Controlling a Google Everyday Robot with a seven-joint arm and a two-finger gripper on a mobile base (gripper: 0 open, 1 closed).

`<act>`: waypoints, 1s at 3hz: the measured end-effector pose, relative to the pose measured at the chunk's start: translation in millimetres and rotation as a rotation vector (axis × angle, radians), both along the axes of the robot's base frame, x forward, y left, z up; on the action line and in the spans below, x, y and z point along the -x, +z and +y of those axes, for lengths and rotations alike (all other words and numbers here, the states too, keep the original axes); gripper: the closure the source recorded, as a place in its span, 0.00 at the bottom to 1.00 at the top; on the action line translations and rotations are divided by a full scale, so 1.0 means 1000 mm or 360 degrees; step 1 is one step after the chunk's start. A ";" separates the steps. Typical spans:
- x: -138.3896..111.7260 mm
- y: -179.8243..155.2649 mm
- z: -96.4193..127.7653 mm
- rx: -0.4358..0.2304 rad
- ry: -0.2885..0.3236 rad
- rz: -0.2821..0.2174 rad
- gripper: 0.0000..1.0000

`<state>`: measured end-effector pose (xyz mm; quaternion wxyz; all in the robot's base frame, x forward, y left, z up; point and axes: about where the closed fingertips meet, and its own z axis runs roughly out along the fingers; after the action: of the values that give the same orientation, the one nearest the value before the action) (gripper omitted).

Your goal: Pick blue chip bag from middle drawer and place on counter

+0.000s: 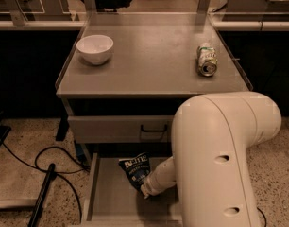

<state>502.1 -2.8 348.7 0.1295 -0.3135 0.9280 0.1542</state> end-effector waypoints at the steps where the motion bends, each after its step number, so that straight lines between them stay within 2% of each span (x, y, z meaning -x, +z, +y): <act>1: 0.010 0.029 0.000 -0.0068 0.0029 -0.0098 1.00; 2: 0.021 0.078 -0.002 -0.0140 0.0078 -0.0265 1.00; 3: 0.036 0.128 -0.008 -0.0157 0.0119 -0.0410 1.00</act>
Offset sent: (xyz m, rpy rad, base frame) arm -0.0500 -0.0002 0.1449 0.1399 -0.3095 0.0818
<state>466.1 -11.0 476.9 0.2570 -0.3583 0.8826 0.1629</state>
